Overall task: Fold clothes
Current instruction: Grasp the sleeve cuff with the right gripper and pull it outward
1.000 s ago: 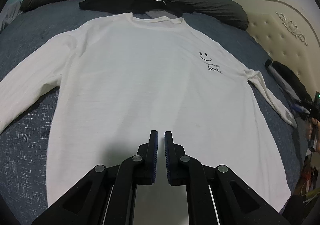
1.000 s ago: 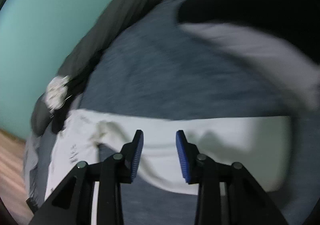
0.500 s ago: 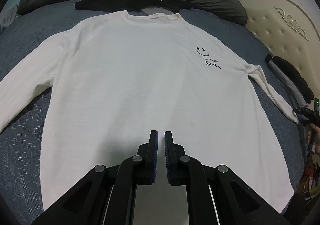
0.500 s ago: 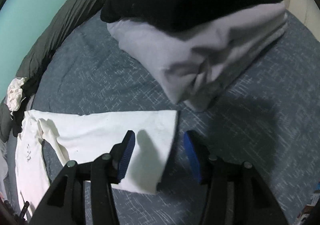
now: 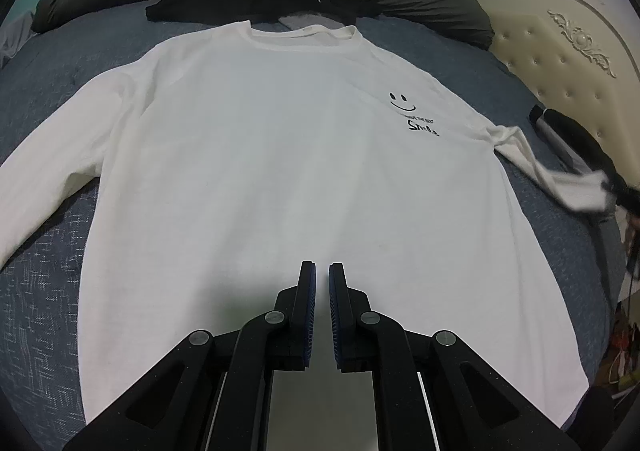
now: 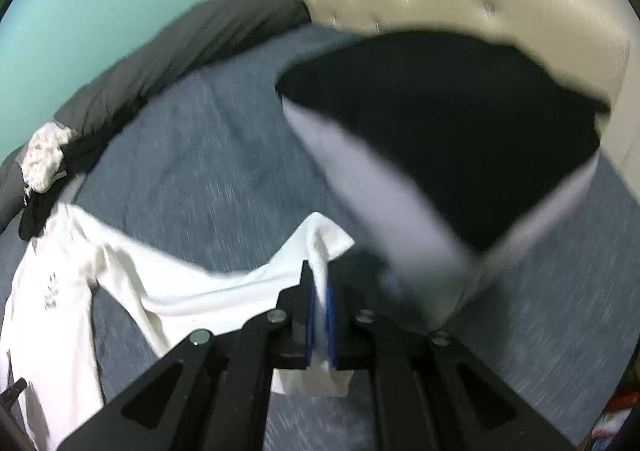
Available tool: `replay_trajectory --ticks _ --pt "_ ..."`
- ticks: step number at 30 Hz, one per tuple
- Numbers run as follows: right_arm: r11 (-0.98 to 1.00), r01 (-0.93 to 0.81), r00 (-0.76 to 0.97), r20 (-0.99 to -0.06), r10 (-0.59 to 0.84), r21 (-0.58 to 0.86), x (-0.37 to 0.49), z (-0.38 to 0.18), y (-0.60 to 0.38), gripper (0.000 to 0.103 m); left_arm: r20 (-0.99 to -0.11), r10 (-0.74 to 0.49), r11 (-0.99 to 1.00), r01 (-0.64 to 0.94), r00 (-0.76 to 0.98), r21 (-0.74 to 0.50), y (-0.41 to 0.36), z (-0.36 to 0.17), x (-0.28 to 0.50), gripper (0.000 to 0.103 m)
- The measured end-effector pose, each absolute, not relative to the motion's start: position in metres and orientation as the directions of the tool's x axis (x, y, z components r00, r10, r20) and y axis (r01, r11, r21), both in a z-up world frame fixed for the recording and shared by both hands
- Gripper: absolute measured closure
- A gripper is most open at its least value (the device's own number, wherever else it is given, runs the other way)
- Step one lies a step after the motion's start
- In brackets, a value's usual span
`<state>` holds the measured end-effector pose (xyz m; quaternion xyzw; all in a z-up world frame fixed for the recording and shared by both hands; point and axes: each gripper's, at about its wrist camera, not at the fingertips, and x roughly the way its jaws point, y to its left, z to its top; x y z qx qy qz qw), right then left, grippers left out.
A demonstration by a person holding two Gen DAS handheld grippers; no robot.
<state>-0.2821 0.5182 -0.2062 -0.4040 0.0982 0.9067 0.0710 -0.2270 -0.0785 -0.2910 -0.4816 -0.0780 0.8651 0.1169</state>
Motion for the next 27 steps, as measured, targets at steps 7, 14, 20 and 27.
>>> replay_trajectory --ticks 7,14,20,27 --pt "-0.979 -0.177 -0.741 -0.668 0.068 0.097 -0.317 -0.142 0.528 0.098 -0.822 0.269 -0.963 -0.132 -0.502 -0.235 -0.074 -0.294 -0.228 0.096" --pt "-0.975 -0.198 -0.760 -0.644 0.088 0.100 -0.366 -0.120 0.548 0.098 -0.826 0.269 -0.963 -0.143 -0.495 -0.227 -0.069 -0.295 -0.229 0.096" --pt "-0.984 -0.170 -0.726 -0.682 0.084 0.059 -0.404 -0.128 0.557 0.098 -0.829 0.253 -0.967 -0.146 -0.498 -0.207 -0.068 -0.296 -0.229 0.096" --pt "-0.983 -0.181 -0.735 -0.666 0.126 0.014 -0.433 -0.116 0.570 0.098 -0.833 0.269 -0.963 -0.155 -0.484 -0.221 -0.065 -0.302 -0.231 0.096"
